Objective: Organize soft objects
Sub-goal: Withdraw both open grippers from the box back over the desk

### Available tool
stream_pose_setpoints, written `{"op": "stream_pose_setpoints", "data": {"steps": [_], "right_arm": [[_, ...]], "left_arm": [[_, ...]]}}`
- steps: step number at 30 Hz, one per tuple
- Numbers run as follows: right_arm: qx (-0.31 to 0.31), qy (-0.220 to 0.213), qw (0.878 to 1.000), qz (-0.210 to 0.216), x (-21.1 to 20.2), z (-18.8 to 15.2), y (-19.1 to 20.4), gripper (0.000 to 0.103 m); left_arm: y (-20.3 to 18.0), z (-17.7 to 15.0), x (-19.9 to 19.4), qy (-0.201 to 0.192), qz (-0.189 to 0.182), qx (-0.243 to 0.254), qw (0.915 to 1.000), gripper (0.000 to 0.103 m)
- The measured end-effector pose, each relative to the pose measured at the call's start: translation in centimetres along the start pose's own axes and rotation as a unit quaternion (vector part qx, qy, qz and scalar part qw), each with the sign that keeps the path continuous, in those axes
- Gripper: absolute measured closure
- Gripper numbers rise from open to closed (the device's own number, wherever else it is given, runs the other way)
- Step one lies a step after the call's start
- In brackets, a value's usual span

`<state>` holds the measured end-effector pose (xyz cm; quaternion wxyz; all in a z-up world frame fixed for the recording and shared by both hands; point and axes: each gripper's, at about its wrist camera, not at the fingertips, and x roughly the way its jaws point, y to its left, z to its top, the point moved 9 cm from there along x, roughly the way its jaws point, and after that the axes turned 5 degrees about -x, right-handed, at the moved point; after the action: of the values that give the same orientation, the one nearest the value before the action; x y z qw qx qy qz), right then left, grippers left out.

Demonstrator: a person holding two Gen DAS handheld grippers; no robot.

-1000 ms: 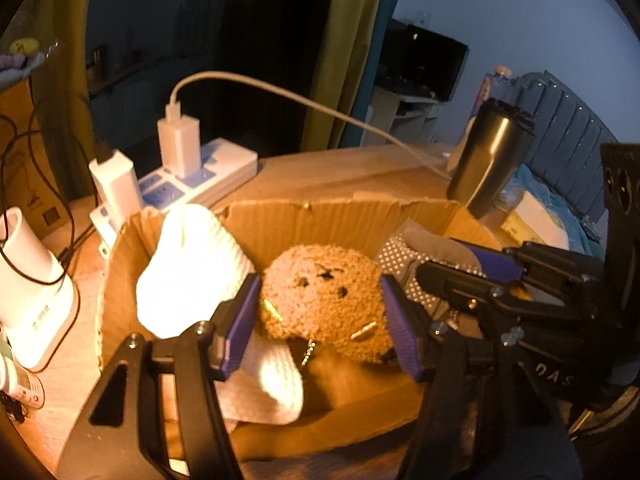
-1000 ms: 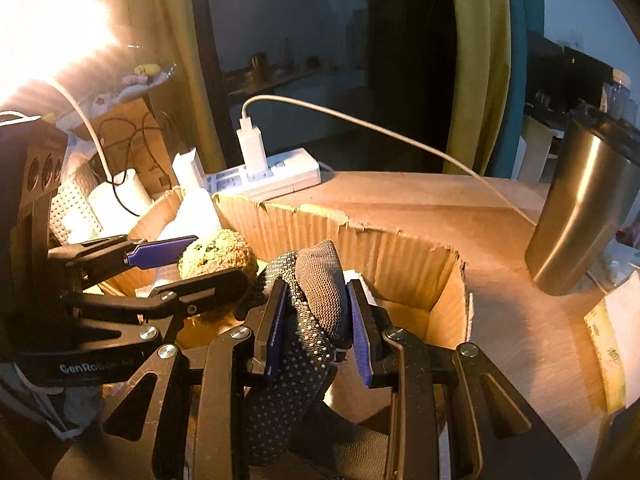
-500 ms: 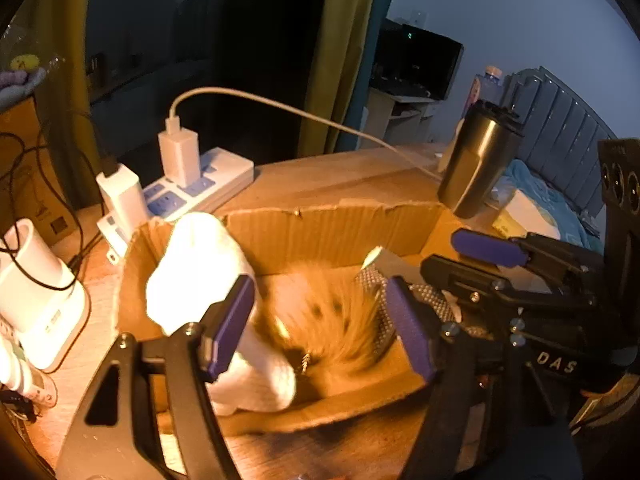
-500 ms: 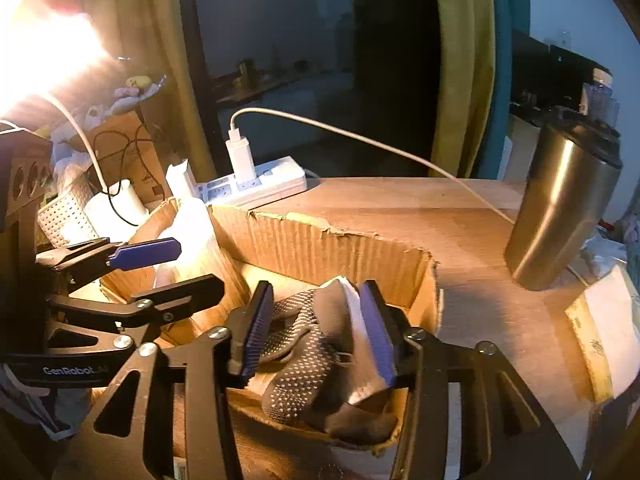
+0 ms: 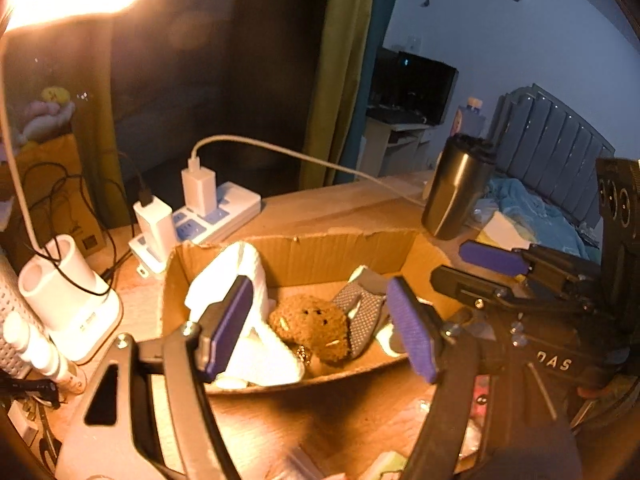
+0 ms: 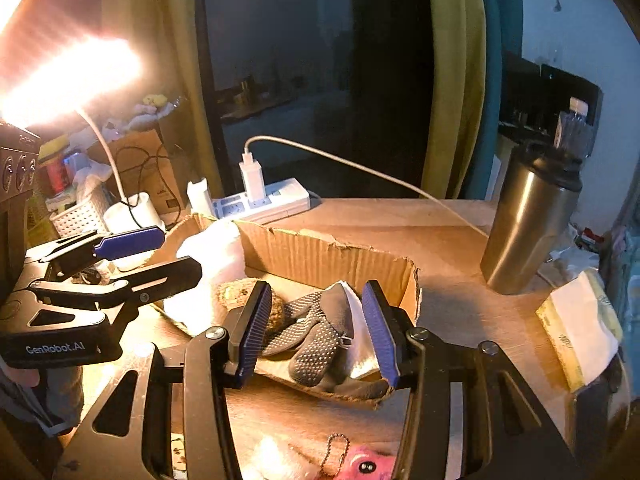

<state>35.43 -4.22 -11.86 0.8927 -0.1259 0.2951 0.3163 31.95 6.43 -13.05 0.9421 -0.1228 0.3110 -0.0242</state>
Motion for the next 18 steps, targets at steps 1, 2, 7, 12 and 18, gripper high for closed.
{"op": "stream_pose_setpoints", "data": {"steps": [1, 2, 7, 12, 18], "right_arm": [[-0.001, -0.002, 1.0, 0.0, -0.4, 0.0, 0.1, 0.053], [-0.003, -0.006, 1.0, -0.001, -0.8, 0.1, 0.2, 0.053], [-0.004, -0.015, 1.0, -0.006, -2.4, 0.3, 0.6, 0.053], [-0.007, -0.027, 1.0, -0.013, -4.1, 0.5, 1.1, 0.053], [-0.005, -0.045, 0.999, -0.021, -6.3, 0.9, 1.3, 0.052]], "left_arm": [[-0.1, 0.1, -0.4, -0.003, -0.002, 0.001, 1.0, 0.032], [-0.2, 0.1, -0.9, -0.007, -0.003, 0.002, 1.0, 0.032], [-0.7, 0.4, -2.9, -0.028, -0.002, 0.006, 0.9996, 0.03], [-0.9, 0.7, -4.8, -0.049, 0.002, 0.009, 0.9987, 0.028], [-1.2, 0.8, -7.0, -0.067, 0.004, 0.013, 0.9977, 0.027]]}}
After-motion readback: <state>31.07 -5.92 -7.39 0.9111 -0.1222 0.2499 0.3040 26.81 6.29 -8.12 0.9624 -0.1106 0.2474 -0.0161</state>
